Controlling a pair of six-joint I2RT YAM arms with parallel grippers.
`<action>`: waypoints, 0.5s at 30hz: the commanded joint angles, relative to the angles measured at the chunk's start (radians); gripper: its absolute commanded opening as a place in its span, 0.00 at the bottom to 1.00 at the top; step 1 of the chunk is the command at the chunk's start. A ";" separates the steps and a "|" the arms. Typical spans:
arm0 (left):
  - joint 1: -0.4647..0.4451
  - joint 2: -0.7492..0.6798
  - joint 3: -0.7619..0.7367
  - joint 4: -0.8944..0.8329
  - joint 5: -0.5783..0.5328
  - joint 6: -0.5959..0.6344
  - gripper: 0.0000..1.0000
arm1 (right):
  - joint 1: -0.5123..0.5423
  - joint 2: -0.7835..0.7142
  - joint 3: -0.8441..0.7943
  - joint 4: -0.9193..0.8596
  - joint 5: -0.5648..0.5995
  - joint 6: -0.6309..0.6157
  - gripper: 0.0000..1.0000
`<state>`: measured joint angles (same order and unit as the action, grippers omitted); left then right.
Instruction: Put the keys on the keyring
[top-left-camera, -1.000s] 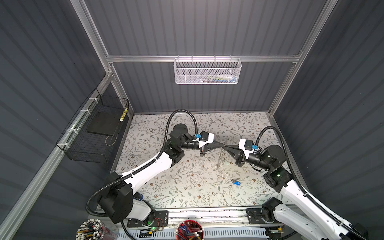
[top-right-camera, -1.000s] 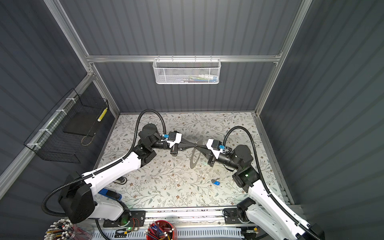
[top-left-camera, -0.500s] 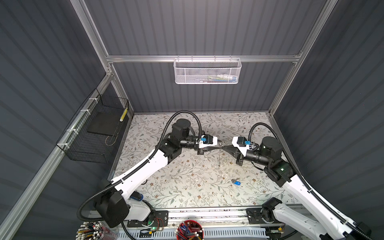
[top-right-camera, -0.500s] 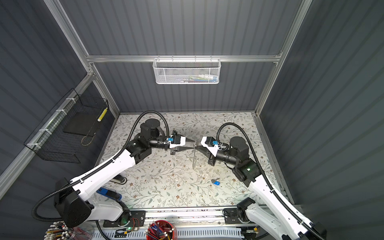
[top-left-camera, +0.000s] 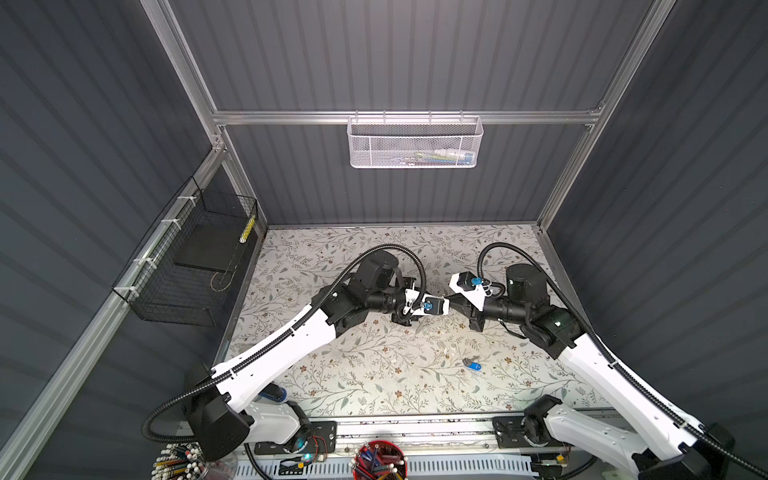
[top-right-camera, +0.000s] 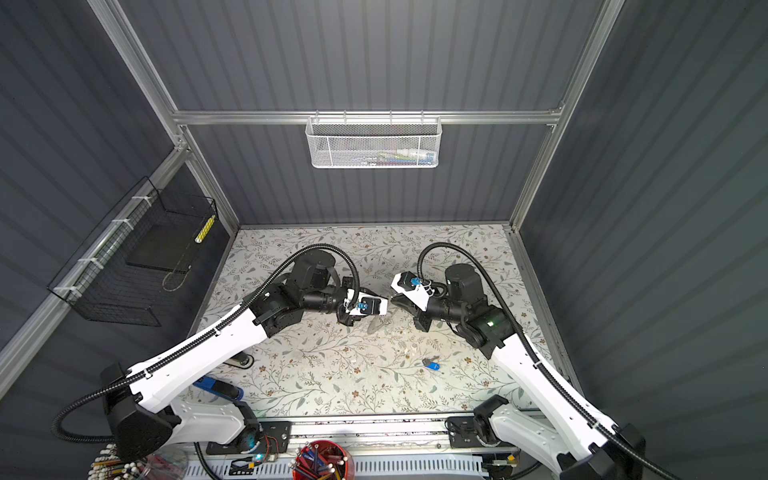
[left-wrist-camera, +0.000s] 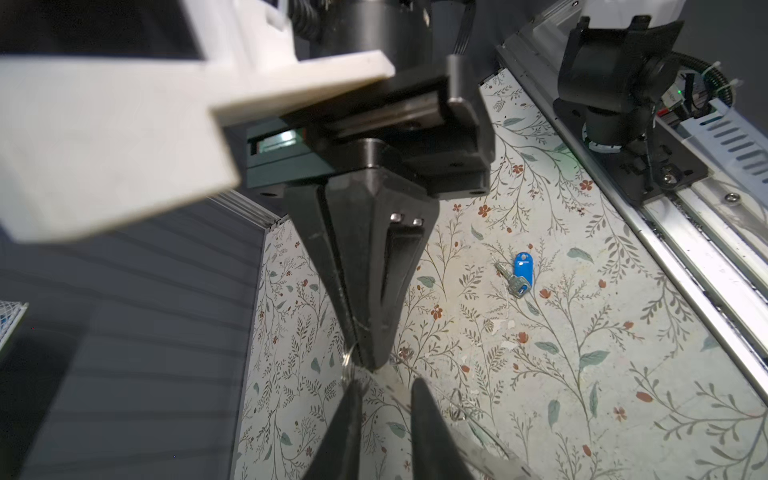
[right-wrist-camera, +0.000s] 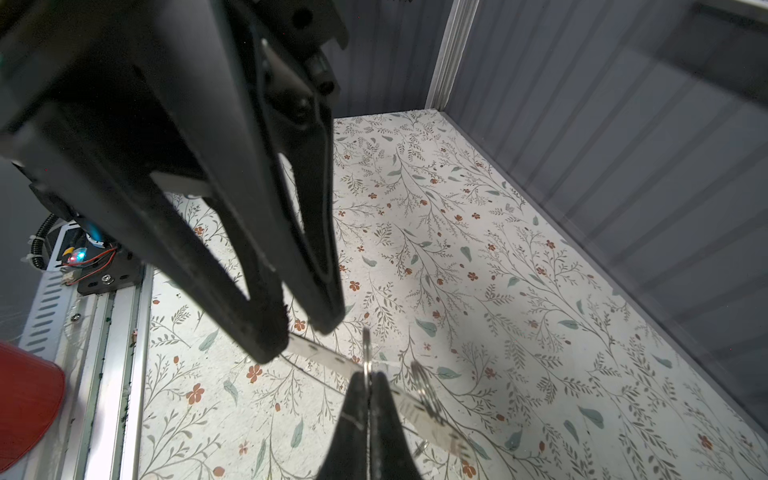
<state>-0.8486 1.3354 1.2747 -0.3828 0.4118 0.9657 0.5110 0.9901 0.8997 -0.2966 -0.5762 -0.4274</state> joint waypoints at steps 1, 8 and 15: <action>-0.006 0.008 0.036 -0.027 -0.060 0.001 0.24 | 0.013 0.008 0.030 0.002 -0.004 -0.004 0.00; -0.019 0.019 0.042 -0.026 -0.075 -0.002 0.24 | 0.024 0.022 0.031 0.014 -0.010 -0.002 0.00; -0.028 0.038 0.054 -0.034 -0.075 -0.004 0.23 | 0.027 0.025 0.033 0.016 -0.022 -0.002 0.00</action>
<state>-0.8703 1.3636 1.2915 -0.3904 0.3405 0.9657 0.5312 1.0157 0.9001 -0.3008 -0.5774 -0.4274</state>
